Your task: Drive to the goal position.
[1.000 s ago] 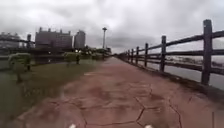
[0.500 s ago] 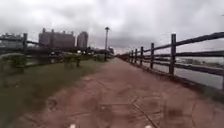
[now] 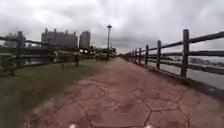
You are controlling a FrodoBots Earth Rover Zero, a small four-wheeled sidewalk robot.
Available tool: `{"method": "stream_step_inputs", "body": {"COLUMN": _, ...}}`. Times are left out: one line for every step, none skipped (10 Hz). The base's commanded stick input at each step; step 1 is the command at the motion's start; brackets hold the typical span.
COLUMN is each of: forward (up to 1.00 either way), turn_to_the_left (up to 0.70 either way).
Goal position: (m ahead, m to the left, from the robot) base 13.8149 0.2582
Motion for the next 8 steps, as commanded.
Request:
{"method": "stream_step_inputs", "body": {"forward": 0.98, "turn_to_the_left": 0.0}}
{"method": "stream_step_inputs", "body": {"forward": 0.98, "turn_to_the_left": 0.0}}
{"method": "stream_step_inputs", "body": {"forward": 0.98, "turn_to_the_left": -0.19}}
{"method": "stream_step_inputs", "body": {"forward": 0.98, "turn_to_the_left": -0.35}}
{"method": "stream_step_inputs", "body": {"forward": 0.98, "turn_to_the_left": -0.39}}
{"method": "stream_step_inputs", "body": {"forward": 0.98, "turn_to_the_left": -0.39}}
{"method": "stream_step_inputs", "body": {"forward": 0.98, "turn_to_the_left": -0.39}}
{"method": "stream_step_inputs", "body": {"forward": 0.98, "turn_to_the_left": -0.39}}
